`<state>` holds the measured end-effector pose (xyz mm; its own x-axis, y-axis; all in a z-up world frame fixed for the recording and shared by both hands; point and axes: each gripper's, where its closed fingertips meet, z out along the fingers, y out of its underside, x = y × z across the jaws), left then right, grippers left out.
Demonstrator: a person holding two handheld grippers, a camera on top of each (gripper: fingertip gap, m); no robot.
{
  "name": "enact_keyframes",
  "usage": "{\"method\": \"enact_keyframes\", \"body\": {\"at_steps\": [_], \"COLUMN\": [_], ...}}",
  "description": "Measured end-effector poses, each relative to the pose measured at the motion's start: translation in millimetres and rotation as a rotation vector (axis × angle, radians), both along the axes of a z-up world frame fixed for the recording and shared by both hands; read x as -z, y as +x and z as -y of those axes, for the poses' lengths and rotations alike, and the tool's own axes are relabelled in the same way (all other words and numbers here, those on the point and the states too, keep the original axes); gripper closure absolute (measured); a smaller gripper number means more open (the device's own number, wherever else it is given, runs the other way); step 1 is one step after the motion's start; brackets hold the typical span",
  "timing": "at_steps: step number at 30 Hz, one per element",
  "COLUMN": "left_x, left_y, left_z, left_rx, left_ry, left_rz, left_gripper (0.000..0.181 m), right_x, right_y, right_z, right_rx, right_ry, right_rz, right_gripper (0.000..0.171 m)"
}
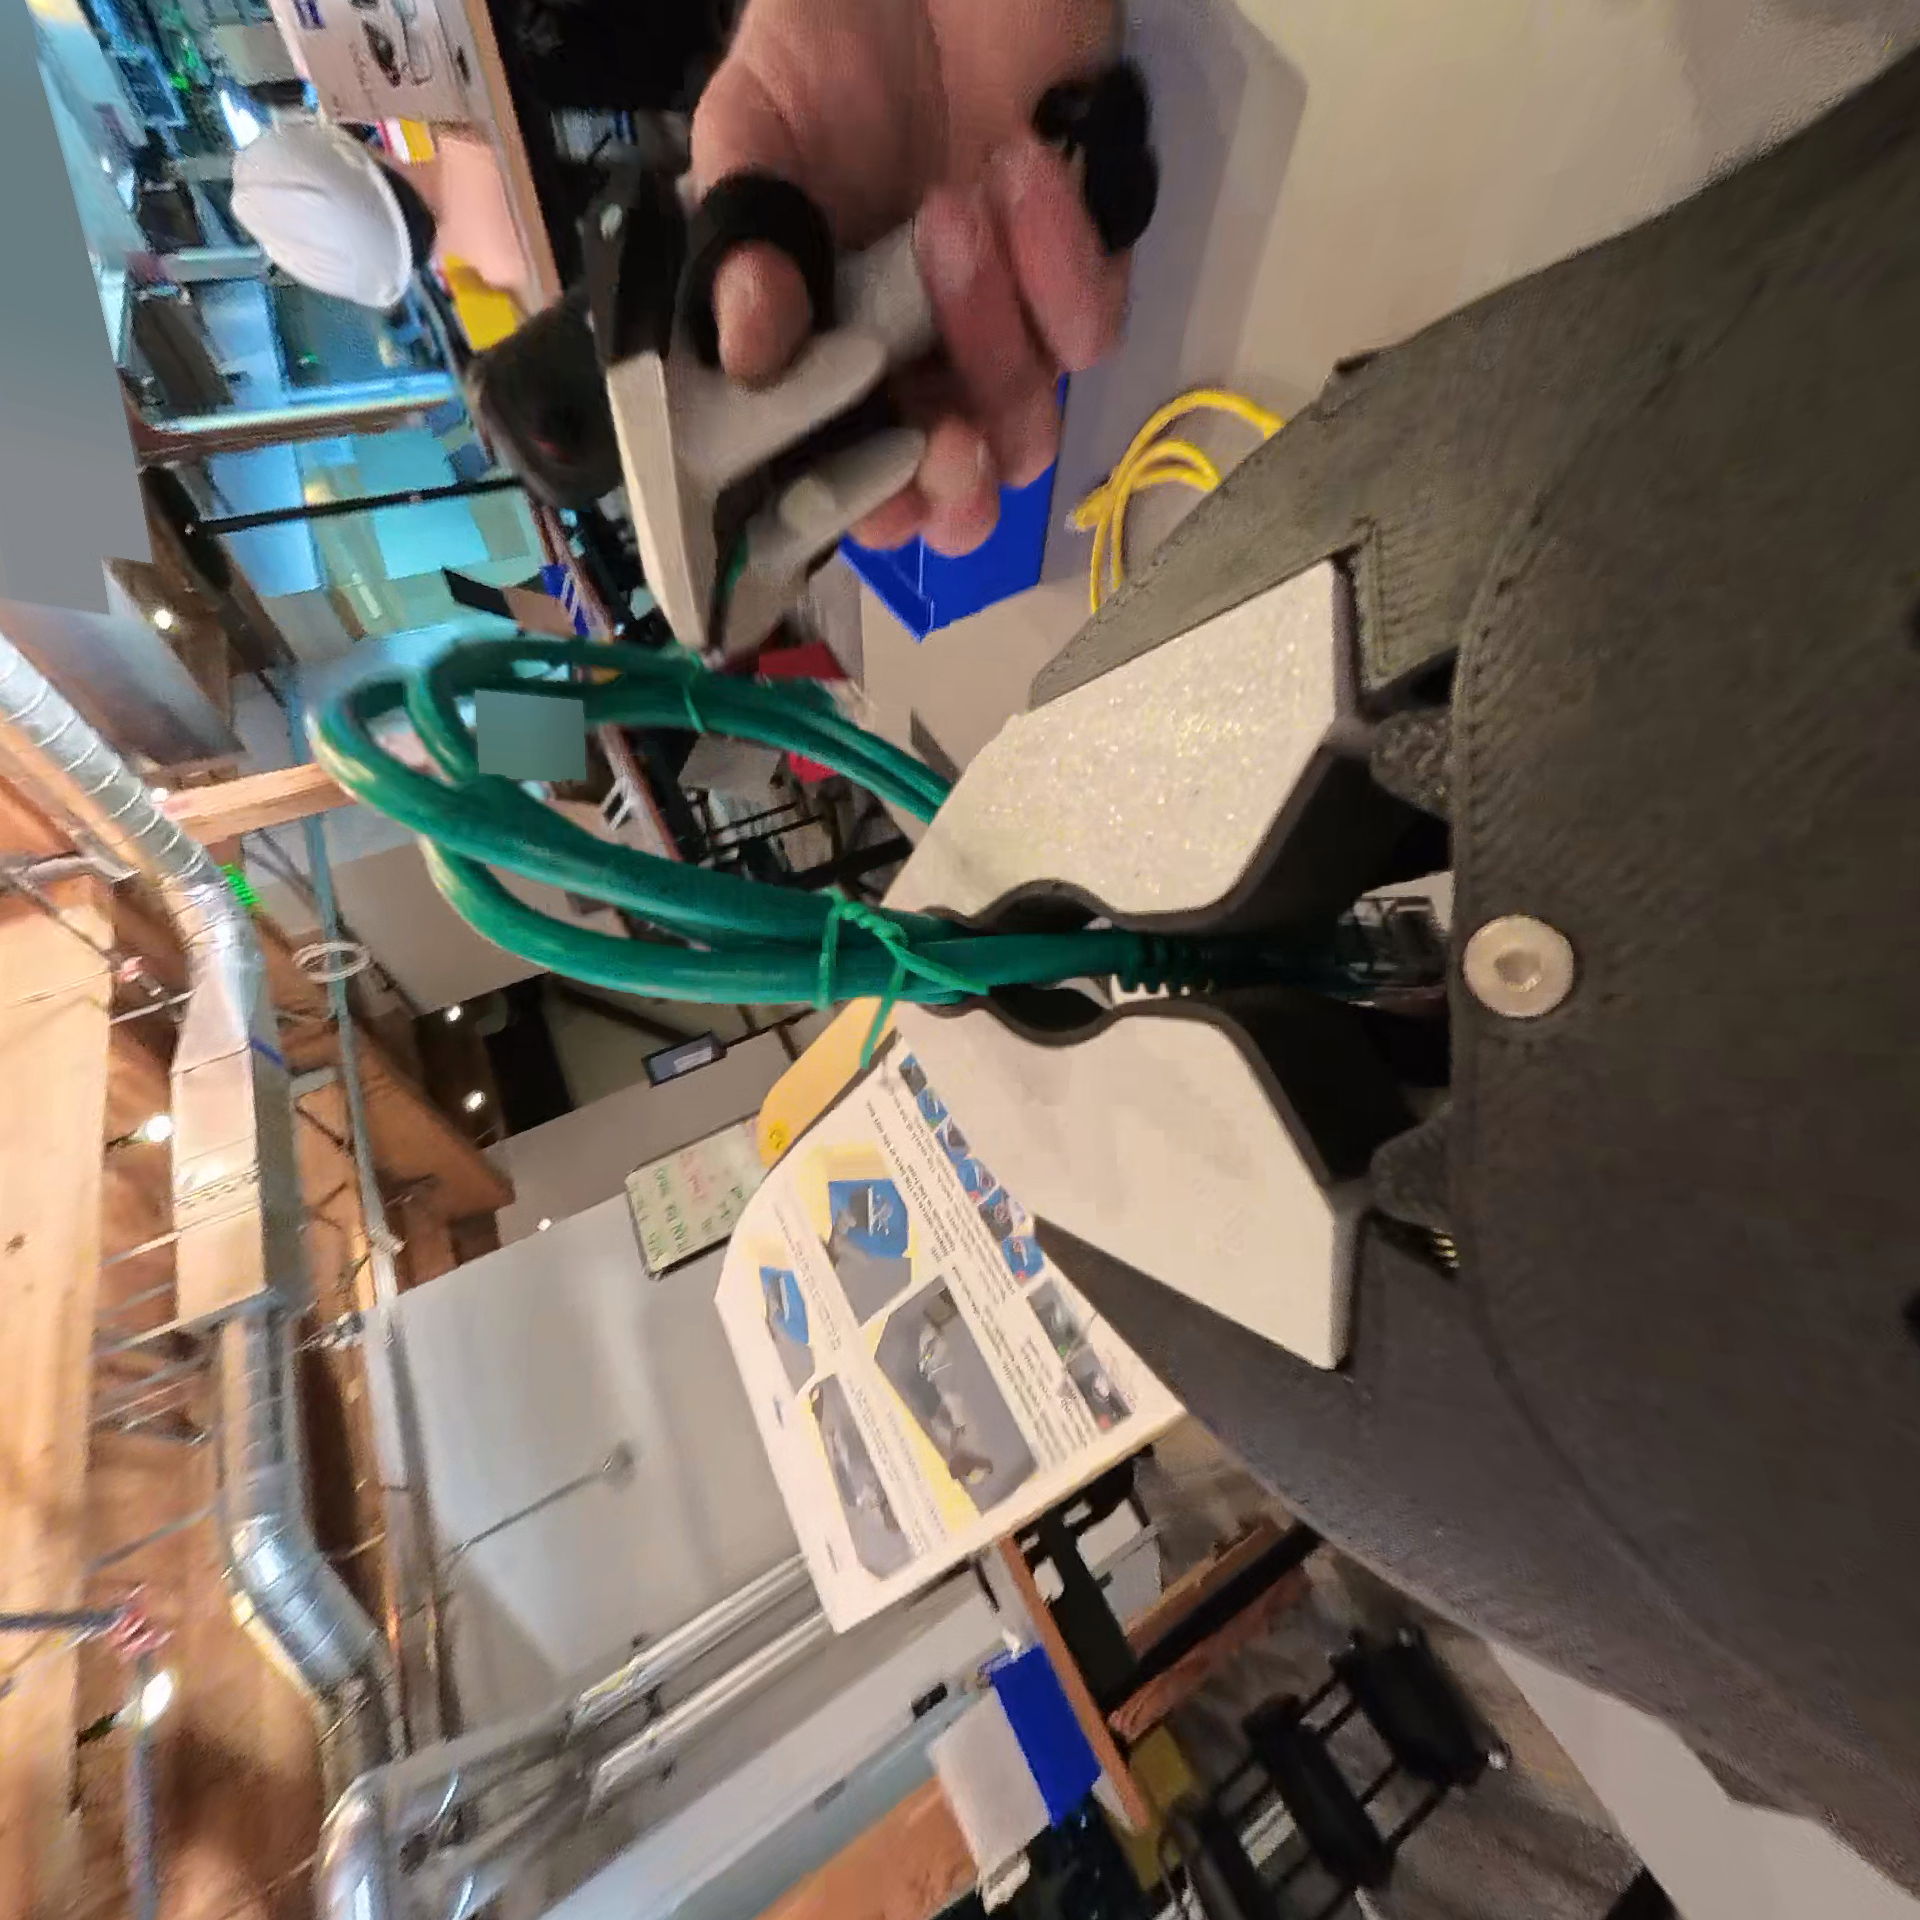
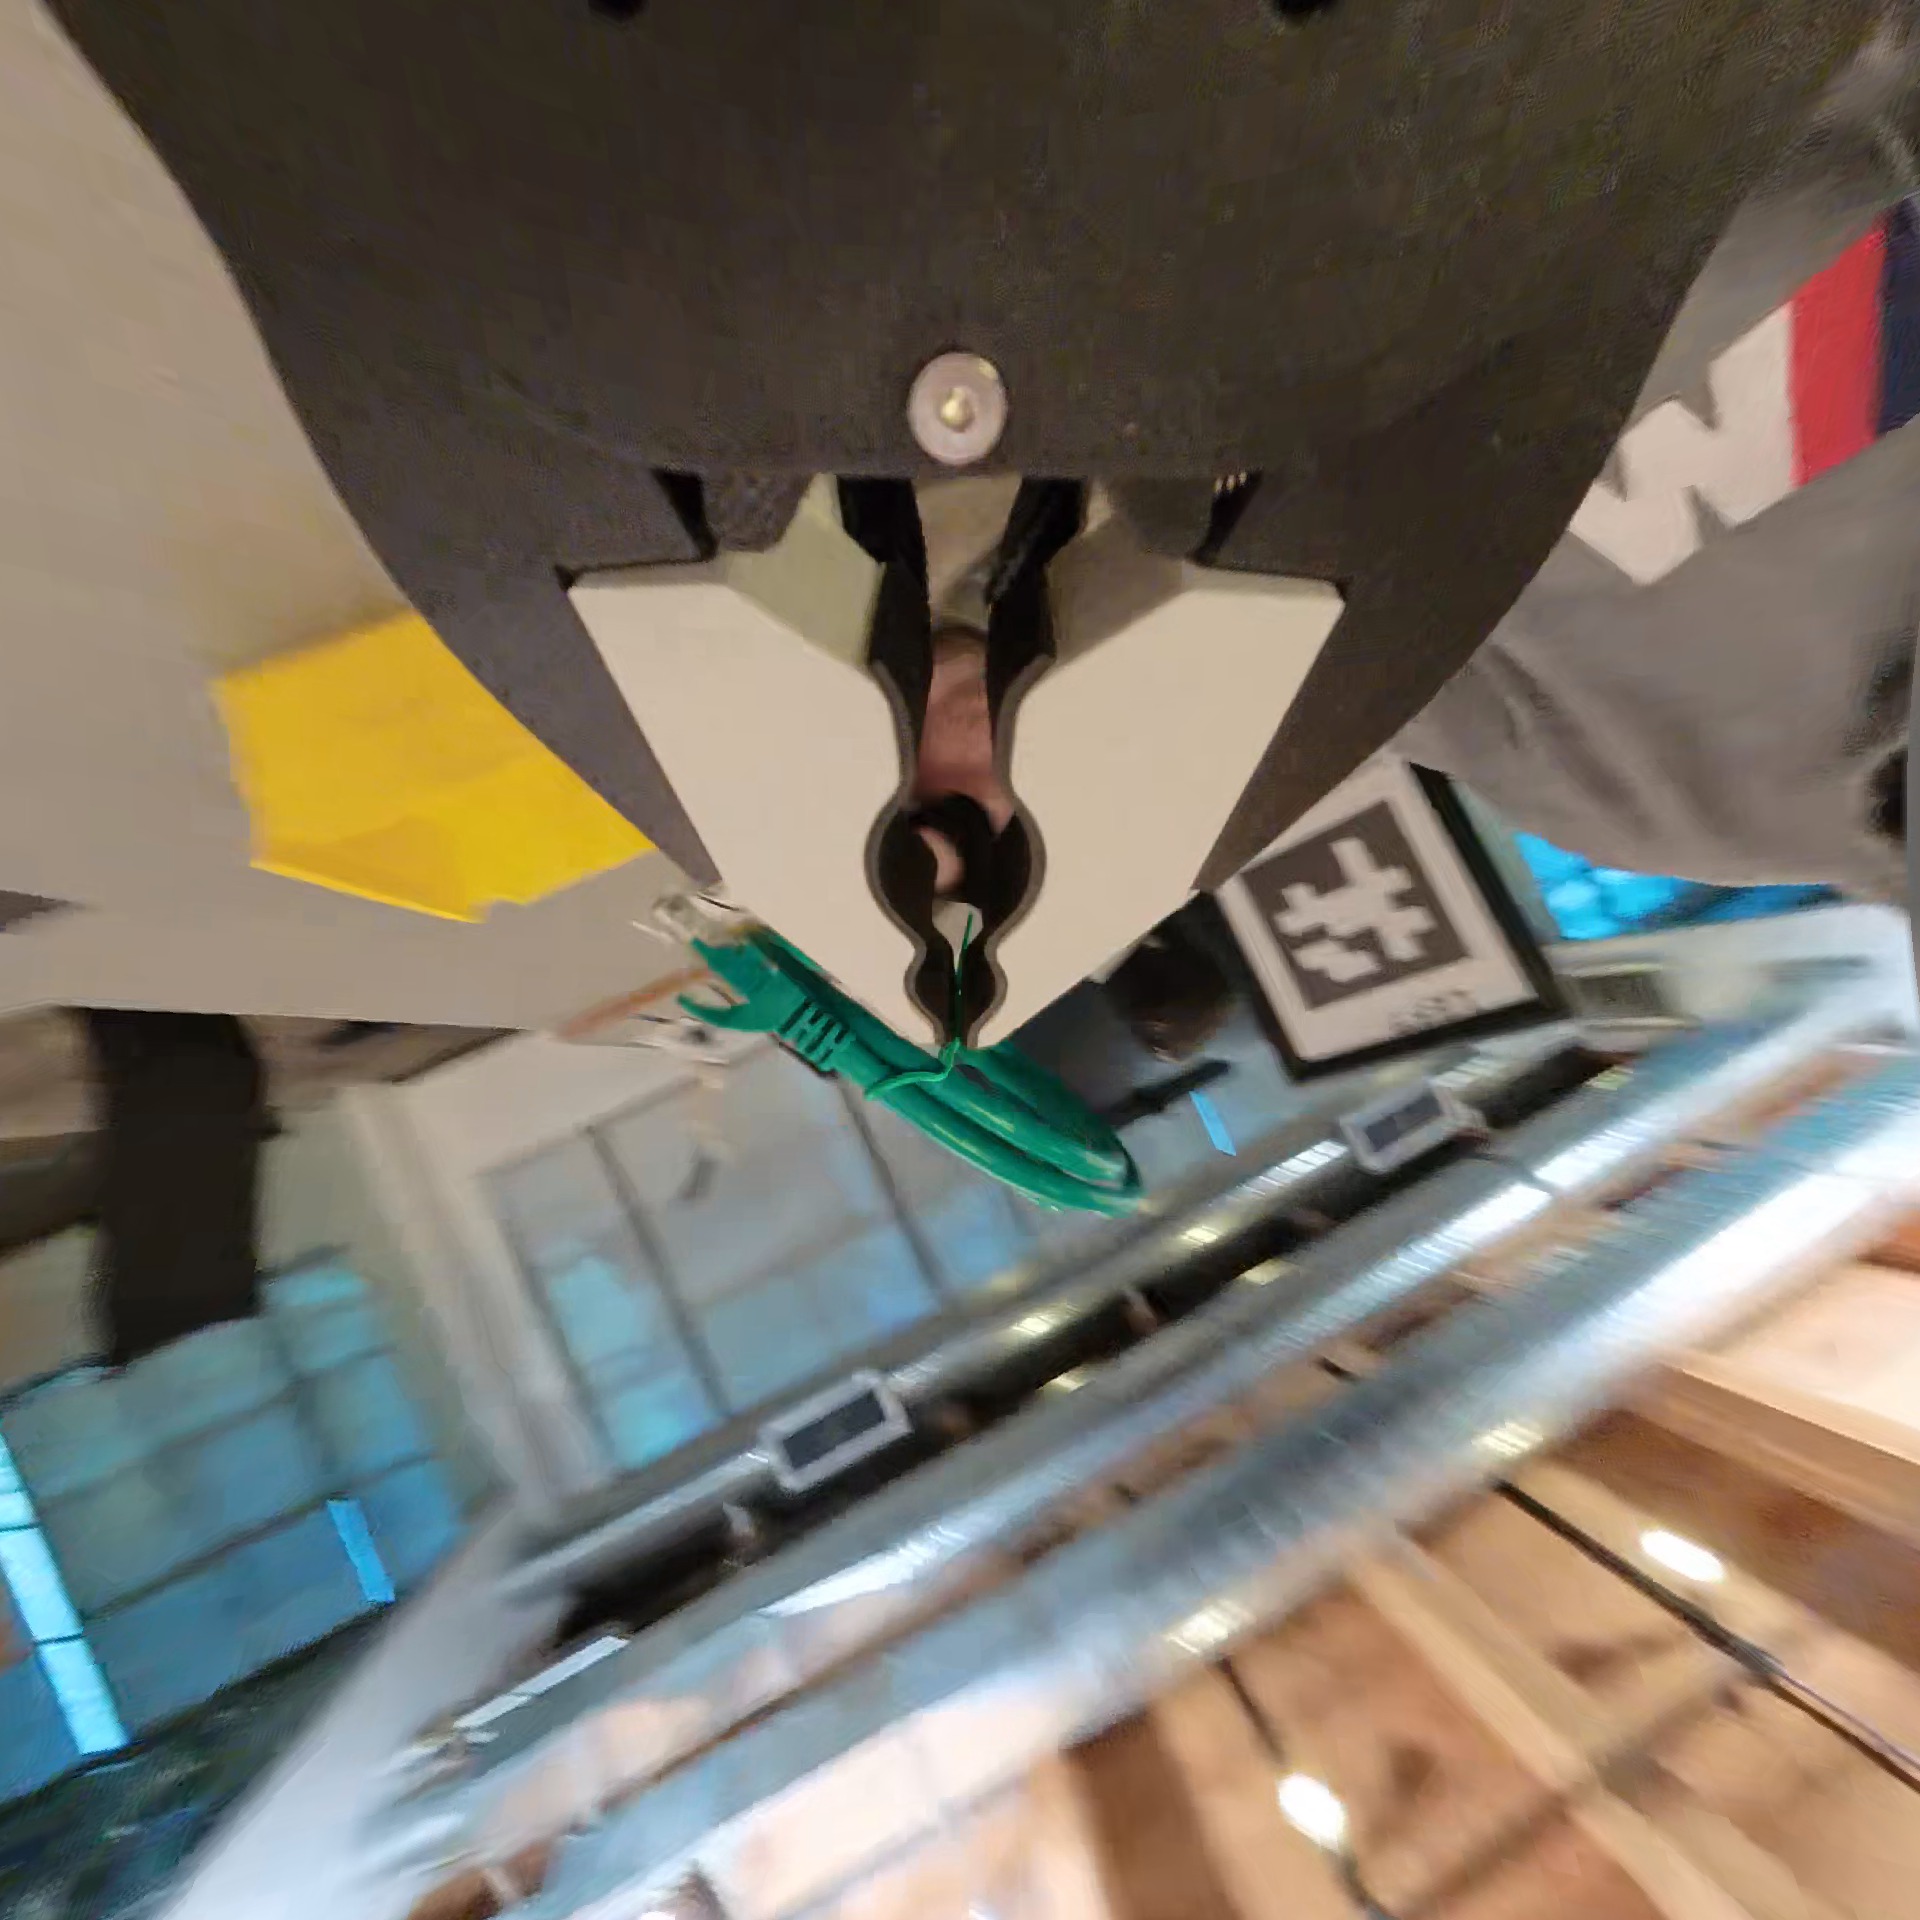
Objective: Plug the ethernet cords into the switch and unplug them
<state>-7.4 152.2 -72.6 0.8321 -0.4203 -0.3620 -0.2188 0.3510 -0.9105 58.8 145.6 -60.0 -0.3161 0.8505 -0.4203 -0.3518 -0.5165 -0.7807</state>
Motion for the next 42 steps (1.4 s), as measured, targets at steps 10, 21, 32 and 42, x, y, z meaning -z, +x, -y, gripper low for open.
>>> {"method": "enact_keyframes", "body": {"at_steps": [10,21,32,42], "left_x": [10.4,15.0,17.9,16.5], "left_y": [-28.2,-22.6,-12.7,-7.3], "left_z": [-16.4,-15.3,-12.1,-5.7], "left_rx": [-0.046,-0.045,-0.044,-0.046], "left_ry": [-0.051,-0.055,-0.031,0.052], "left_rz": [0.085,0.014,-0.047,-0.171], "left_gripper": [0.175,0.176,0.176,0.176], "right_x": [37.2,26.3,21.2,26.1], "right_y": [-27.0,-6.5,2.8,3.9], "right_z": [-6.7,-28.4,-32.5,-30.0], "right_rx": [0.24,0.664,0.611,0.312], "right_ry": [0.27,0.614,0.484,0.206], "right_rz": [0.261,0.4,0.336,0.277], "right_gripper": [0.145,0.149,0.167,0.164]}}
